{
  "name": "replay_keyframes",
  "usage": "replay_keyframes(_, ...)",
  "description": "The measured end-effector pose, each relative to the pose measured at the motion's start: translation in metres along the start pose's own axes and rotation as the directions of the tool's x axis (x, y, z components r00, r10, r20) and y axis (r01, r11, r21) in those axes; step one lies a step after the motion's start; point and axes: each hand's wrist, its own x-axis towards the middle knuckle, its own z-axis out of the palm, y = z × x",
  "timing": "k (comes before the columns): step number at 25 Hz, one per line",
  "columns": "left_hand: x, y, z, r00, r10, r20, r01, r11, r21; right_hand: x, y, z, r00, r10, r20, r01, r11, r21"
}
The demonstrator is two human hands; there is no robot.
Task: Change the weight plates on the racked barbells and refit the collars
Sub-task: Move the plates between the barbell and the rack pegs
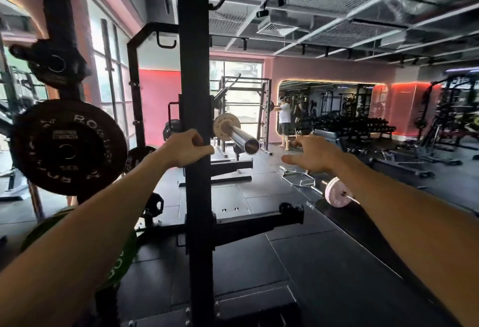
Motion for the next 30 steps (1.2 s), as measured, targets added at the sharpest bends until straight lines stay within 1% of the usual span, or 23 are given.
replay_keyframes(4, 0.023, 0.034, 0.014, 0.997, -0.054, -0.046, 0.055, 0.998, 0.010, 0.026, 0.038, -0.003, 0.998, -0.039, 0.042, 0.037, 0.997, 0.064)
replay_keyframes(9, 0.061, 0.039, 0.037, 0.995, -0.059, -0.078, 0.064, 0.996, 0.060, 0.064, 0.045, 0.009, 0.992, -0.106, 0.064, 0.098, 0.989, 0.113)
replay_keyframes(13, 0.107, 0.019, 0.056, 0.992, -0.070, -0.108, 0.080, 0.992, 0.093, 0.113, 0.045, 0.025, 0.987, -0.145, 0.062, 0.136, 0.982, 0.130)
replay_keyframes(17, 0.169, -0.010, 0.073, 0.987, -0.066, -0.143, 0.079, 0.993, 0.091, 0.179, 0.045, 0.050, 0.988, -0.151, 0.043, 0.141, 0.974, 0.175)
replay_keyframes(21, 0.249, -0.050, 0.081, 0.981, -0.064, -0.185, 0.082, 0.993, 0.089, 0.269, 0.030, 0.073, 0.984, -0.174, 0.029, 0.166, 0.969, 0.182)
replay_keyframes(25, 0.322, -0.084, 0.089, 0.981, -0.074, -0.178, 0.092, 0.991, 0.094, 0.350, 0.006, 0.095, 0.982, -0.186, 0.039, 0.175, 0.964, 0.199)
replay_keyframes(30, 0.391, -0.108, 0.122, 0.991, -0.078, -0.104, 0.088, 0.992, 0.094, 0.428, -0.011, 0.140, 0.980, -0.170, 0.106, 0.143, 0.965, 0.221)
